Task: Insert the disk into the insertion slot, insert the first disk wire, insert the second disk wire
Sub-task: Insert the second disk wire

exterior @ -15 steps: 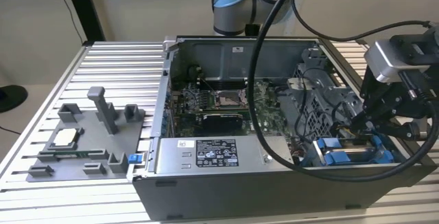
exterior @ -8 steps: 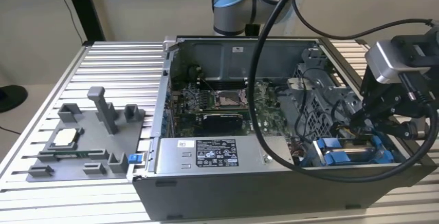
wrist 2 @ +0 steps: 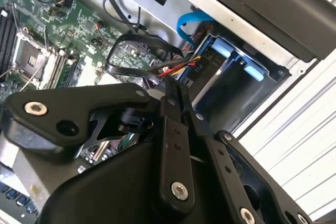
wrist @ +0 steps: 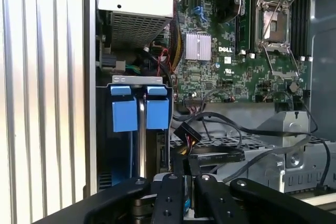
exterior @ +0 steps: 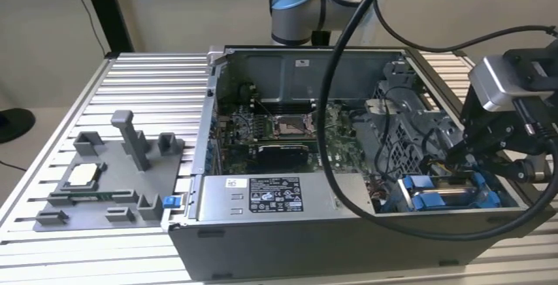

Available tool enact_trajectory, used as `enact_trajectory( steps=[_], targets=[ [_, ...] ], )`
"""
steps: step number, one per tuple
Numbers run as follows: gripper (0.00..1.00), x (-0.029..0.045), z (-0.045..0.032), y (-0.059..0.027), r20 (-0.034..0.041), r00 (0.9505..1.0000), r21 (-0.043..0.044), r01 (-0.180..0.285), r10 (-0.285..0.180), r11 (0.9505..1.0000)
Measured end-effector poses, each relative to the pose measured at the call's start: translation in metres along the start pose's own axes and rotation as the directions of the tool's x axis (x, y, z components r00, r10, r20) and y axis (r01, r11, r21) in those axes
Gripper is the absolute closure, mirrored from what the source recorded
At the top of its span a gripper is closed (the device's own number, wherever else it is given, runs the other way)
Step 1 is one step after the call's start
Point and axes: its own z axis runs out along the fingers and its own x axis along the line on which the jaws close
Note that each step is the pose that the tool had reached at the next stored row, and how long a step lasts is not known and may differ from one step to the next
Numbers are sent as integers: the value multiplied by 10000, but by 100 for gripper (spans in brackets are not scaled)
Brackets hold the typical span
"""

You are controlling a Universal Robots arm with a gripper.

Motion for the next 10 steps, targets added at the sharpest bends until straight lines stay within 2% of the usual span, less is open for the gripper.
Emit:
enact_trajectory(
  steps=[1,4,8,10],
  targets=[
    [100,26,-6,0,92,10000,-2,2,-2,10000],
    [100,96,-20,-2,226,9997,-5,6,-6,10000],
    [100,115,8,-4,246,9997,-5,7,-7,10000],
    [100,125,23,-4,296,9996,-7,8,-8,10000]
  ],
)
